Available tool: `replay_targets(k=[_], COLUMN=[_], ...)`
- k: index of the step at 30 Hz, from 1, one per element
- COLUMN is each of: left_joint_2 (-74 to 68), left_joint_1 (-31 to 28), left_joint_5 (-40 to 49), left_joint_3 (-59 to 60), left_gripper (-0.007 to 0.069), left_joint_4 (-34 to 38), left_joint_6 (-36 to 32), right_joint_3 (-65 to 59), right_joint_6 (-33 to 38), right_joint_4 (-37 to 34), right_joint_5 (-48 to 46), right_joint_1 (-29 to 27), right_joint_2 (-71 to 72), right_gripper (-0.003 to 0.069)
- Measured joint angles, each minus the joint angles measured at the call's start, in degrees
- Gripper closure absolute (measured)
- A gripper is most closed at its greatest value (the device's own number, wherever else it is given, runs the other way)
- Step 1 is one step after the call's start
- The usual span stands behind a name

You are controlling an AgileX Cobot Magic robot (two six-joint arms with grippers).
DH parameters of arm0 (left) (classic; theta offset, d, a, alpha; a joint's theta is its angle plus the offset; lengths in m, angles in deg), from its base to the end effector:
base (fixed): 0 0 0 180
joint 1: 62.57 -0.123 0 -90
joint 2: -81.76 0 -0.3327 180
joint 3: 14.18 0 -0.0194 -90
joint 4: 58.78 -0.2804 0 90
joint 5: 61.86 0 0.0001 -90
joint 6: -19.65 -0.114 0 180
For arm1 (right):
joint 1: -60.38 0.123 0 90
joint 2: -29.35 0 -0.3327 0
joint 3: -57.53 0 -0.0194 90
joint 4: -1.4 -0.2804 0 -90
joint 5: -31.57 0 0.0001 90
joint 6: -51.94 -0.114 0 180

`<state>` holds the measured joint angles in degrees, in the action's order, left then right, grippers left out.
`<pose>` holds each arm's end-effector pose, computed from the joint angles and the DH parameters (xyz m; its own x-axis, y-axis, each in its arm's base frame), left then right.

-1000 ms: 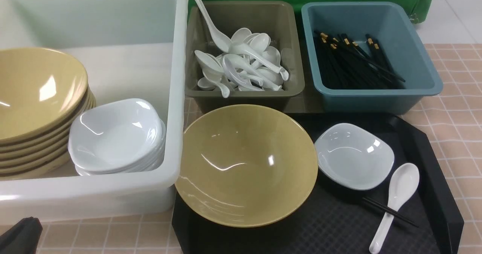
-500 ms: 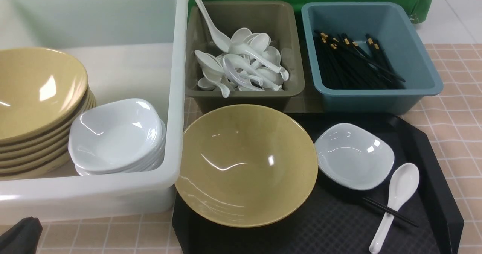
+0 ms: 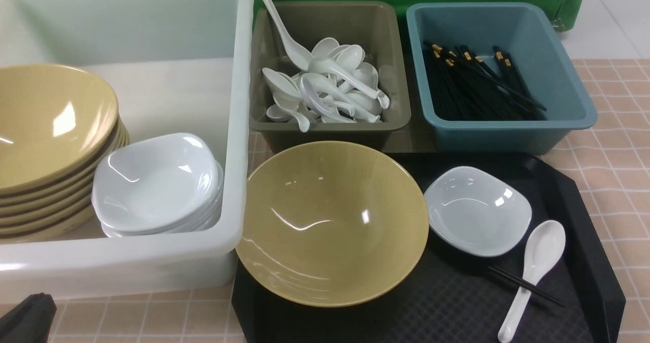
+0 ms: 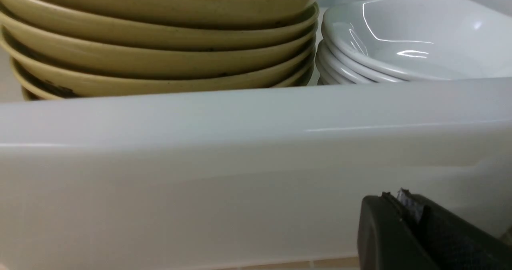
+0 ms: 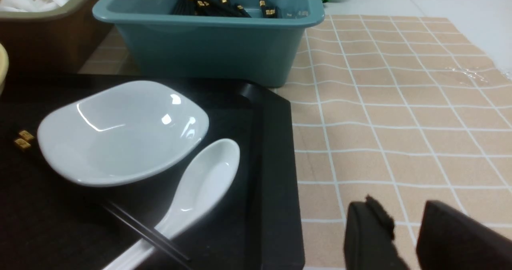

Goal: On brown table put chopsticks spoon bowls plates into blue grey white boxes.
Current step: 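Grasp the large bowl on the tray by its rim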

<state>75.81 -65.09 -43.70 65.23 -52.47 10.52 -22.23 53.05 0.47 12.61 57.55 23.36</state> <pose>0.0579 -0.0014 0.1730 -0.2321 0.0444 -0.9717 0.0020 0.9990 0.0452 0.0575 -0.0022 0.1688 -0.2538 0.0085 -0.9672 0.0433 0.9991 -0.0026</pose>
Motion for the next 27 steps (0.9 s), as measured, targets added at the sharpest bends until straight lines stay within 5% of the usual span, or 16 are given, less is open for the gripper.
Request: replay_targets(k=[15,22,27], left_joint_2=[0.0,0.0,0.0], left_joint_1=[0.0,0.0,0.0], left_joint_5=[-10.3,-27.2,-36.0], left_joint_3=[0.0,0.0,0.0], left_gripper=[0.0617,0.0617,0.0617], left_joint_4=[0.0,0.0,0.0], left_joint_6=[-0.4,-0.4,0.1], right_joint_3=[-0.2,-0.3,-0.3], right_joint_6=[0.0,-1.1,-9.0], right_joint_4=[0.0,0.0,0.0], right_joint_5=[3.9,34.9,45.8], right_joint_1=[0.0,0.0,0.0], right_joint_2=[0.0,0.0,0.0], right_gripper=[0.0422,0.0422,0.0422])
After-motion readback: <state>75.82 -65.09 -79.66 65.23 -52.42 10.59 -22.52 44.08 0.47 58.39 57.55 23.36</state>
